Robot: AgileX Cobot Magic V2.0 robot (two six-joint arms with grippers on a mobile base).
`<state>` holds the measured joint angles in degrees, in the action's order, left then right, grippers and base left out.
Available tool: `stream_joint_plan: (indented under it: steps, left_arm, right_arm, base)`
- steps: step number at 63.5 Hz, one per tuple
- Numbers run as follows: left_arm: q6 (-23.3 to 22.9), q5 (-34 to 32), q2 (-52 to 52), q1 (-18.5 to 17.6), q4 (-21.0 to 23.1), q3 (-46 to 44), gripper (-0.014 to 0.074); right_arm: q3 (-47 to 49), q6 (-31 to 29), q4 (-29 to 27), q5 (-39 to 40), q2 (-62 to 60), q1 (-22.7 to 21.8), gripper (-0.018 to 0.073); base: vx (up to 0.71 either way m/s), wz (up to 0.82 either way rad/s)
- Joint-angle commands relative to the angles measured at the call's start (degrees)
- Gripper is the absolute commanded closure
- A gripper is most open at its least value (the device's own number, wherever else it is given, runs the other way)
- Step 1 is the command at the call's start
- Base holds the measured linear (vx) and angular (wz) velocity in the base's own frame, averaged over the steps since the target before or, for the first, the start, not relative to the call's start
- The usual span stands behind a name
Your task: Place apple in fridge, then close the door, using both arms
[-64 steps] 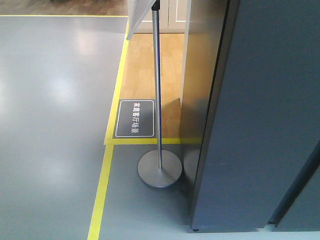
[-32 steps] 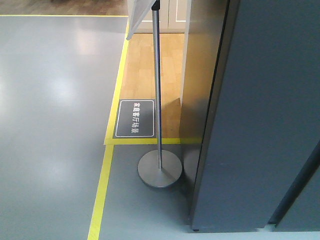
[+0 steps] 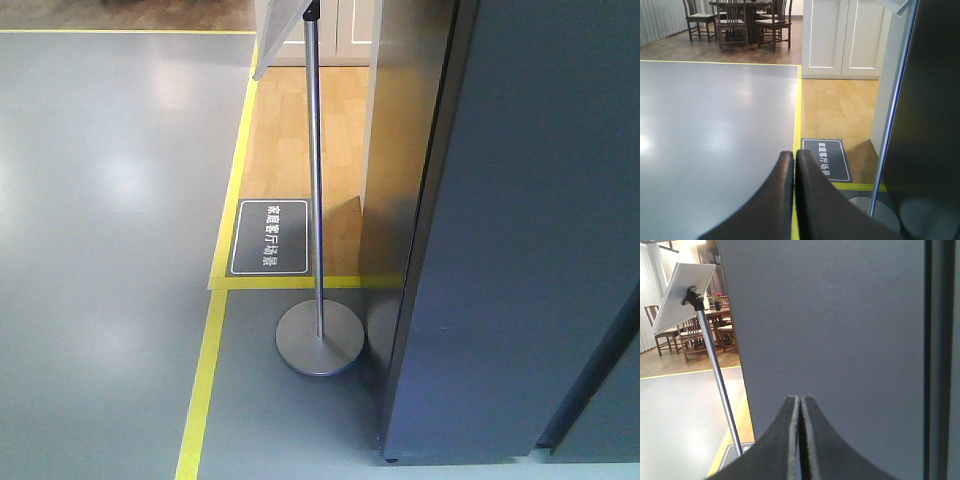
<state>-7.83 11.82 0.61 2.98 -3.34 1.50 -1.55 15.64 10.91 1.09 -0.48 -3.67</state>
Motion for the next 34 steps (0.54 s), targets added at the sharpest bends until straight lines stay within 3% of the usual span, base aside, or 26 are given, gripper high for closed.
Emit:
stream_joint_plan:
  steps: [1,34]
  left_arm:
    - [-0.5,-4.1,0.9,-0.1,0.5,1.5,0.0604]
    - [-0.5,-4.1,0.9,-0.1,0.5,1.5,0.0604]
  right_arm:
    - [-0.9,-0.1,0.7,4.5,-1.1,-0.3,0.0563]
    - [-0.9,-0.1,0.7,4.5,-1.1,-0.3,0.0563]
  base:
    - [0.0,0.0]
    - [0.0,0.0]
